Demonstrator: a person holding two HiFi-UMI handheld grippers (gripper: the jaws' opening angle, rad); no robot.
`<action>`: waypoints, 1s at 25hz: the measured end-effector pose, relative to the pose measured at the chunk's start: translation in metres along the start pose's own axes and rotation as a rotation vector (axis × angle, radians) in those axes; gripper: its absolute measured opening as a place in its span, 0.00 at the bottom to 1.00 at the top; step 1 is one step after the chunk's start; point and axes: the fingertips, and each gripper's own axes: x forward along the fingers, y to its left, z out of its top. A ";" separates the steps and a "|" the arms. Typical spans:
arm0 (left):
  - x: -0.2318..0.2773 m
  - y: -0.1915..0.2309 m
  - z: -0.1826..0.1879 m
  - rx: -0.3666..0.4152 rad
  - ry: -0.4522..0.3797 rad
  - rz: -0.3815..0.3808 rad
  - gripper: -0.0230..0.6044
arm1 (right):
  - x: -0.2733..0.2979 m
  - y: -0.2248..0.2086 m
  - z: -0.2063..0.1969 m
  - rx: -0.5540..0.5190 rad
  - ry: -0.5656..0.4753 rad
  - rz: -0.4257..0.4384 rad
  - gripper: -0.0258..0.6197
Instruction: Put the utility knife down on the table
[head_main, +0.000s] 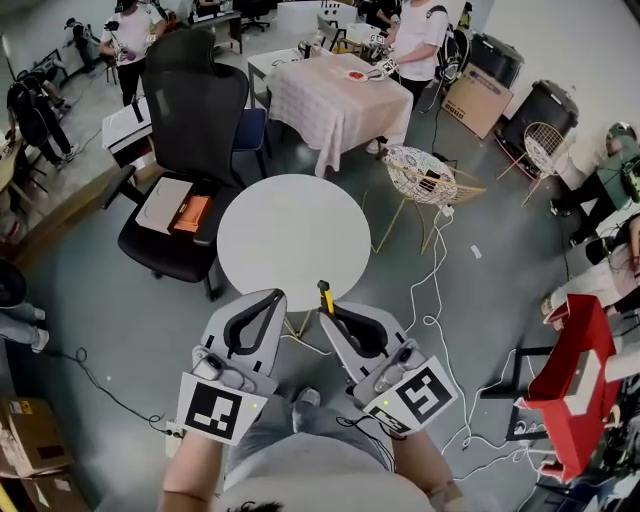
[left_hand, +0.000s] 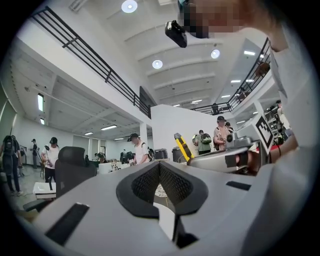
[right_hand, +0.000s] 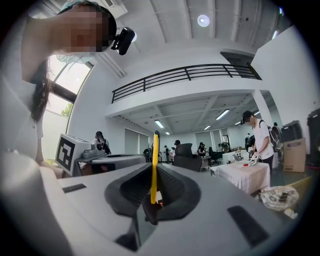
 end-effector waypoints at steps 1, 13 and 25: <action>0.003 0.004 -0.002 0.002 0.005 0.004 0.05 | 0.004 -0.003 -0.002 0.003 0.004 0.003 0.09; 0.048 0.071 -0.016 -0.009 0.009 -0.055 0.05 | 0.066 -0.044 -0.009 0.007 0.025 -0.082 0.09; 0.107 0.150 -0.033 -0.009 0.025 -0.213 0.05 | 0.144 -0.094 -0.020 0.020 0.050 -0.253 0.09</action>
